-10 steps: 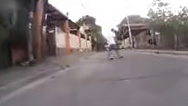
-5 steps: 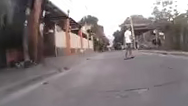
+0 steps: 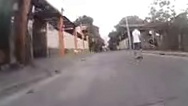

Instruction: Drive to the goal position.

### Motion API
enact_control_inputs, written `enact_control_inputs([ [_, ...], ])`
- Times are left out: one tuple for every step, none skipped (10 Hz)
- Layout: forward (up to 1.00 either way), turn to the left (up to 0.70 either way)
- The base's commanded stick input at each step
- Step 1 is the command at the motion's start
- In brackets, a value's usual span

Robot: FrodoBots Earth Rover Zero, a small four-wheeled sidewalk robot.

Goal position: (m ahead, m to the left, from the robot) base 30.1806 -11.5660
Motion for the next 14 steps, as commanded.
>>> enact_control_inputs([
  [1.0,0.0],
  [1.0,0.0],
  [1.0,0.0],
  [1.0,0.0],
  [1.0,0.0],
  [1.0,0.0],
  [1.0,0.0],
  [1.0,0.0],
  [1.0,0.0],
  [1.0,0.0],
  [1.0,0.0],
  [1.0,0.0],
  [1.0,-0.11],
  [1.0,-0.26],
])
